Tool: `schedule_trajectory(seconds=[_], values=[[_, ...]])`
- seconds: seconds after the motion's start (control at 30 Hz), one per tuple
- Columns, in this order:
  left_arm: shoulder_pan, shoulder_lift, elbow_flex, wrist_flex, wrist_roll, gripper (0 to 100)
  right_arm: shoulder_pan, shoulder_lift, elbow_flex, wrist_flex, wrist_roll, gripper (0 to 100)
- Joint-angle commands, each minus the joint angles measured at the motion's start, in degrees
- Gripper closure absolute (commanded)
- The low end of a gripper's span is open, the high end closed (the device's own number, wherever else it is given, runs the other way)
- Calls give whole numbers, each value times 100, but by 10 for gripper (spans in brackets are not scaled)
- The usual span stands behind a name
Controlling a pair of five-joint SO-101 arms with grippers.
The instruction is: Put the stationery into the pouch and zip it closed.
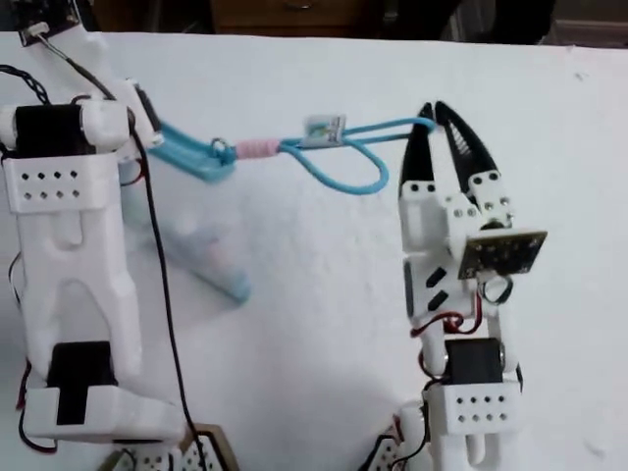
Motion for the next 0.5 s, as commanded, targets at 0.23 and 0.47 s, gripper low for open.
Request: schedule_trajectory(seconds=[0.23, 0.47], values=[[-207, 251, 387, 35, 44, 978, 901, -303, -316, -136, -158, 979], [-198, 251, 387, 44, 35, 978, 1622, -312, -484, 66, -747, 979]])
